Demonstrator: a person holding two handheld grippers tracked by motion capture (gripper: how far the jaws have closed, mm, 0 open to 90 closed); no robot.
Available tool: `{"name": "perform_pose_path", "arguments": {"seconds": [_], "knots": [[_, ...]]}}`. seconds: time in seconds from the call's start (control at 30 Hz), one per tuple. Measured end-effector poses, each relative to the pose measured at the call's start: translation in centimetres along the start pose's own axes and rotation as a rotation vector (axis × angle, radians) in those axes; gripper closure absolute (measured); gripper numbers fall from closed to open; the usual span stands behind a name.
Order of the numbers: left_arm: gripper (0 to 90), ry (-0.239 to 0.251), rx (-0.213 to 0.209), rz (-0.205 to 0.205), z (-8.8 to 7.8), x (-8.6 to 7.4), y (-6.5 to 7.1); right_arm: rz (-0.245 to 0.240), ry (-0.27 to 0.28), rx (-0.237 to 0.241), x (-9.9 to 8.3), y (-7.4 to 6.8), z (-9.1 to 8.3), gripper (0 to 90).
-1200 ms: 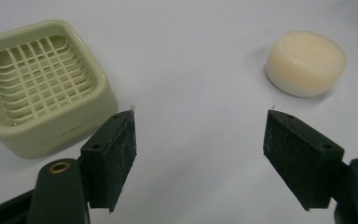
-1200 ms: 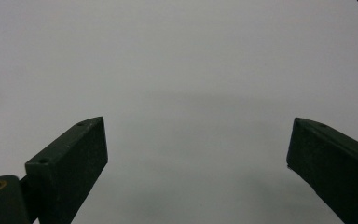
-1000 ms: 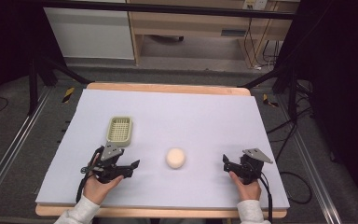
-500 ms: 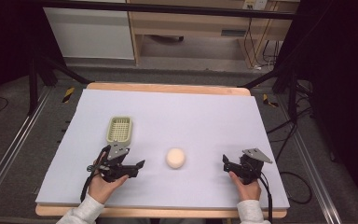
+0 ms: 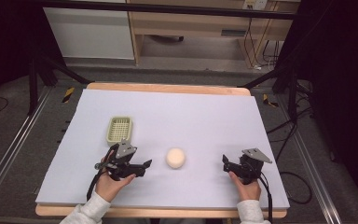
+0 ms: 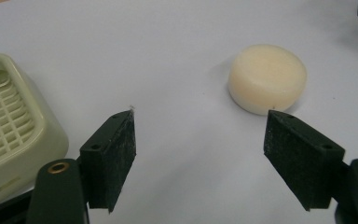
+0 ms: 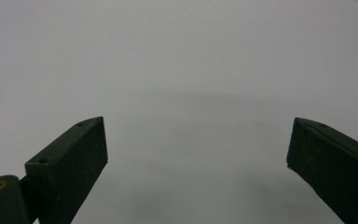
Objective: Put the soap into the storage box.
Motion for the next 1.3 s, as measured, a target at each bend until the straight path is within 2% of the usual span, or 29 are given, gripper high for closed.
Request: {"name": "perform_pose_path", "arguments": {"seconds": [0.57, 0.87, 1.13, 1.3], "knots": [[23.8, 0.008, -0.033, 0.025, 0.8, 1.9, 1.9, -0.006, 0.001, 0.001, 0.0, -0.1, 0.0, 5.4], [23.4, 0.019, -0.044, 0.026, 1.3, 3.1, 2.4, -0.01, -0.001, 0.0, 0.0, -0.1, 0.0, 5.4], [23.0, 0.017, -0.064, 0.027, 2.2, 4.1, 3.4, -0.009, -0.001, 0.002, 0.0, -0.1, 0.0, 5.4], [23.0, 0.013, -0.071, 0.014, 2.9, 4.4, 3.8, -0.009, -0.004, 0.004, 0.0, -0.1, 0.0, 5.4]]}}
Point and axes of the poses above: each handheld gripper's, and its own axes: z roughly forward along the jaws, x roughly out of its top, y roughly to its right, the point moved 2 cm from there along z, roughly forward along the jaws, and after that the axes turned 11 degrees about x, right-handed, at the moved point
